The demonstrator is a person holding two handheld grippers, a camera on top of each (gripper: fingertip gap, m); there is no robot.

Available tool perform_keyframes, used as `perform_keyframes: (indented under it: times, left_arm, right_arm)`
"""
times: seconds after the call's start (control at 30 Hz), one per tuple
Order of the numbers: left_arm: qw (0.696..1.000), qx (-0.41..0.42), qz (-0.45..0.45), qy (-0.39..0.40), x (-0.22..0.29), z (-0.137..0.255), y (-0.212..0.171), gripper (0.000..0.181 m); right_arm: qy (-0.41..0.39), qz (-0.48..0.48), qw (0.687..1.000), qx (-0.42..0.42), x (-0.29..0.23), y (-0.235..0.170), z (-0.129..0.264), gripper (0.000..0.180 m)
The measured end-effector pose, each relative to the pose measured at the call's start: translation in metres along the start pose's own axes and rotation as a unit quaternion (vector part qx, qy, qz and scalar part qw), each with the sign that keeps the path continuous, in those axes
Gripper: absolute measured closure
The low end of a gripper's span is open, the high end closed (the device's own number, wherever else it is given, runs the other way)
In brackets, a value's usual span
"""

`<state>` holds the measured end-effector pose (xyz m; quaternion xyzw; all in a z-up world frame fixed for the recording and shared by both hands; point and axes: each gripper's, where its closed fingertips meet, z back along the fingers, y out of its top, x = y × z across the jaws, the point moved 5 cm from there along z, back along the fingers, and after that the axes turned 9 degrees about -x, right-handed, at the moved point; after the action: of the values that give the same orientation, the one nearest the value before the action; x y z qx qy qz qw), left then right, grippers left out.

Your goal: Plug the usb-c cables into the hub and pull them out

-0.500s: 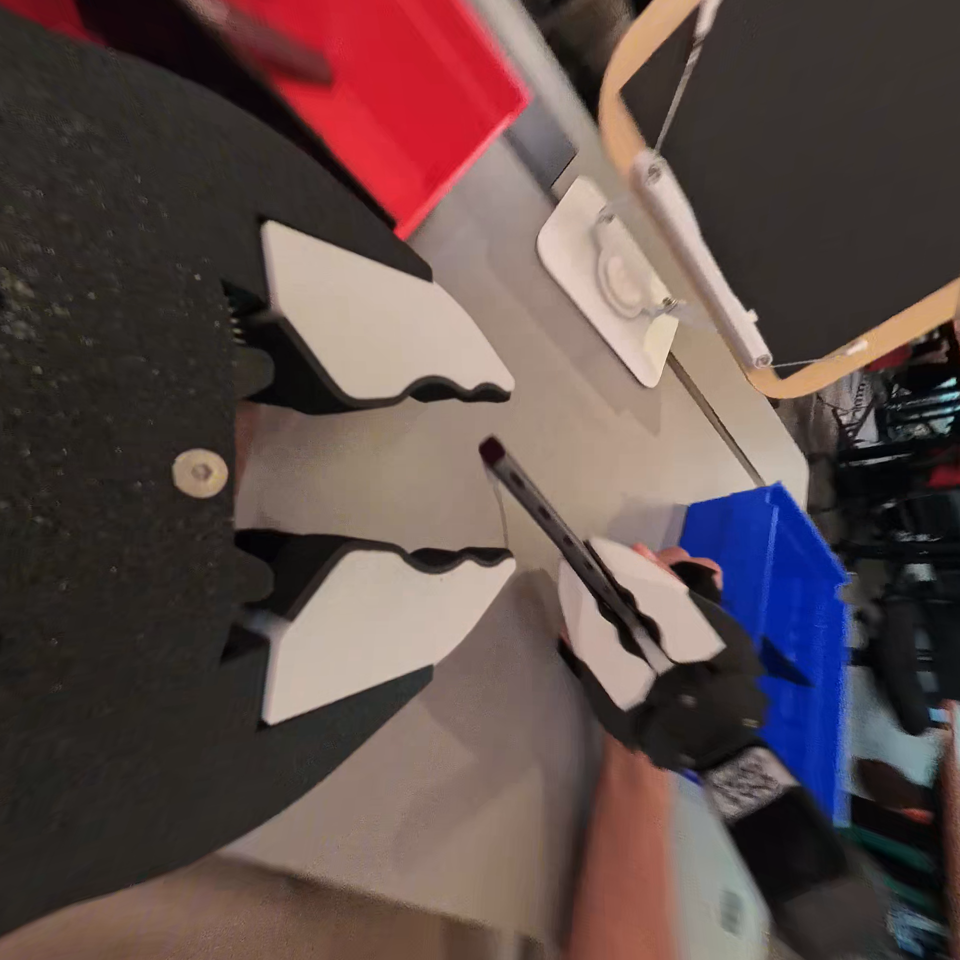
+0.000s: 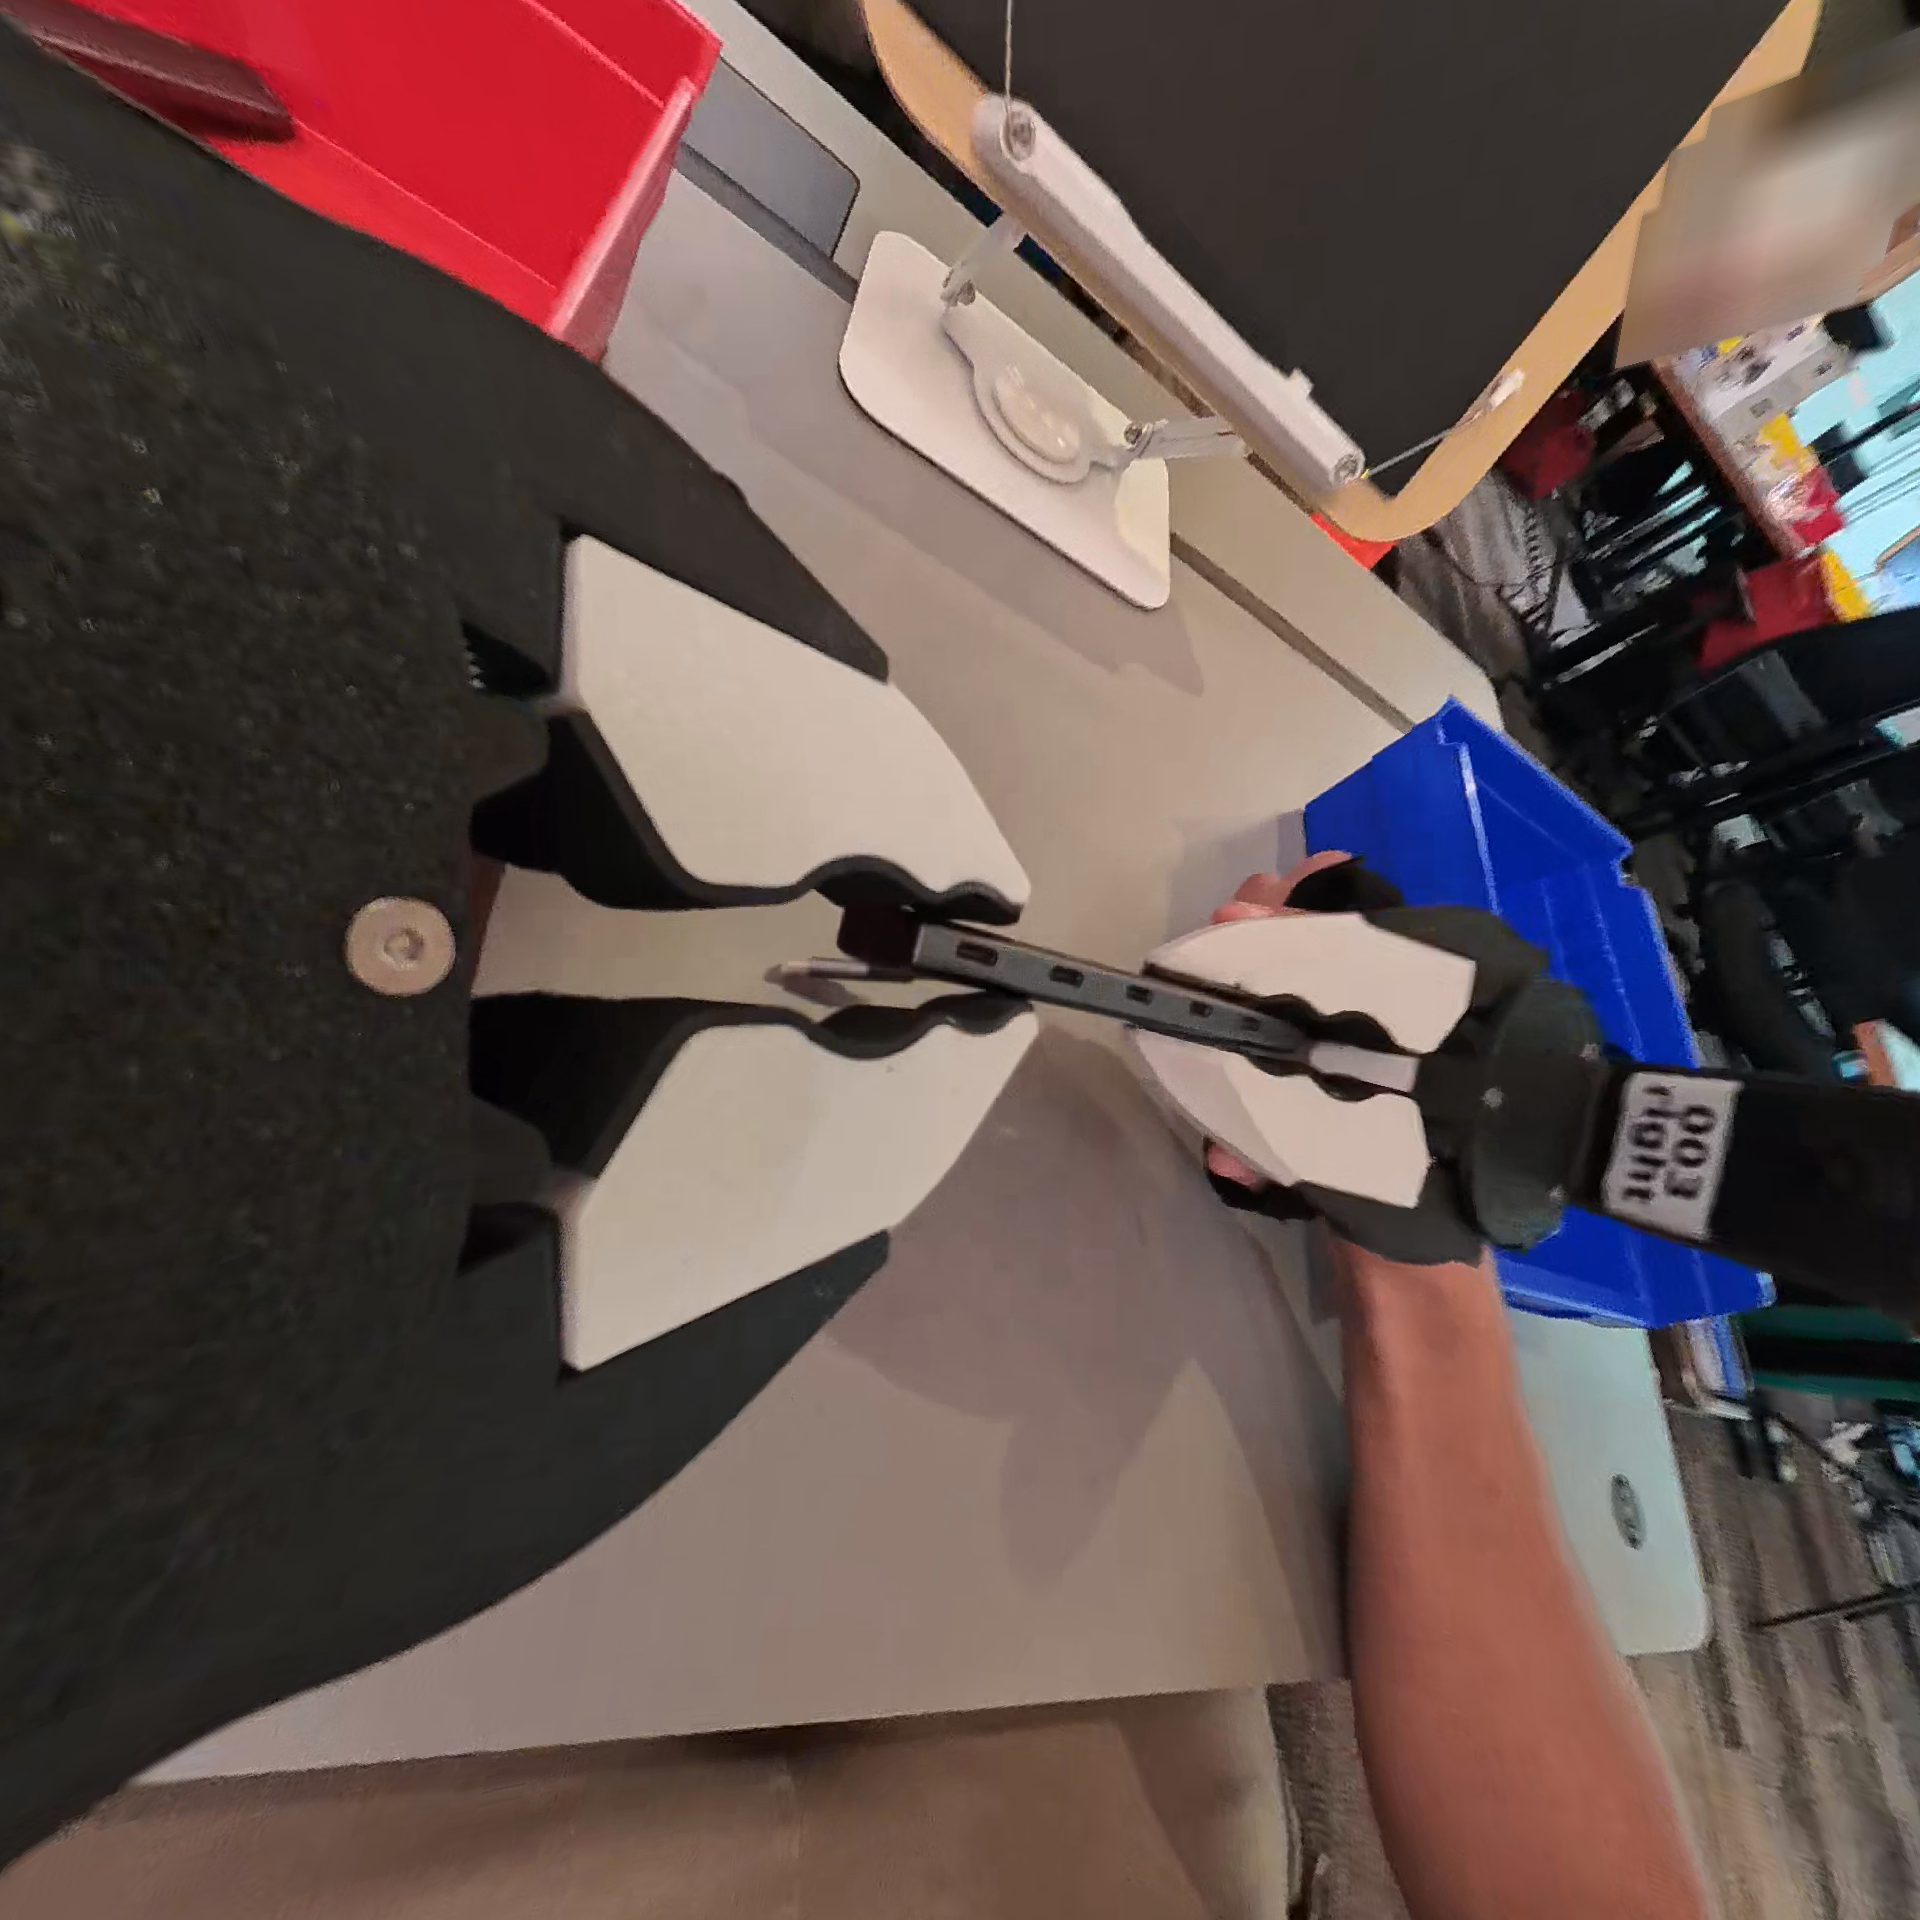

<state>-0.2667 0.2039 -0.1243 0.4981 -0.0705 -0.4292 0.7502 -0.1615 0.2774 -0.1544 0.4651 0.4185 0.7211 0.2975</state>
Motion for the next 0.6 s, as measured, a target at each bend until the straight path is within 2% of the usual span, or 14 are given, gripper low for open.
perform_keyframes:
  times: [0.2, 0.33, 0.43, 0.6]
  left_arm:
    - [0.992, 0.002, -0.120, 0.029, 0.007, -0.007, -0.008, 0.171]
    - [0.990, -0.023, -0.141, 0.017, 0.012, -0.020, -0.011, 0.171]
    - [0.986, -0.051, -0.159, 0.025, 0.011, -0.027, -0.013, 0.171]
    - [0.990, -0.066, -0.107, 0.065, -0.003, -0.034, -0.017, 0.167]
  right_arm:
    - [-0.023, 0.029, 0.998, -0.046, -0.001, 0.000, -0.002, 0.166]
    - [-0.023, 0.067, 0.995, -0.066, -0.012, 0.002, -0.015, 0.170]
    - [-0.059, 0.138, 0.982, -0.117, -0.013, -0.002, -0.020, 0.171]
    - [-0.129, 0.192, 0.959, -0.165, -0.003, -0.007, -0.022, 0.170]
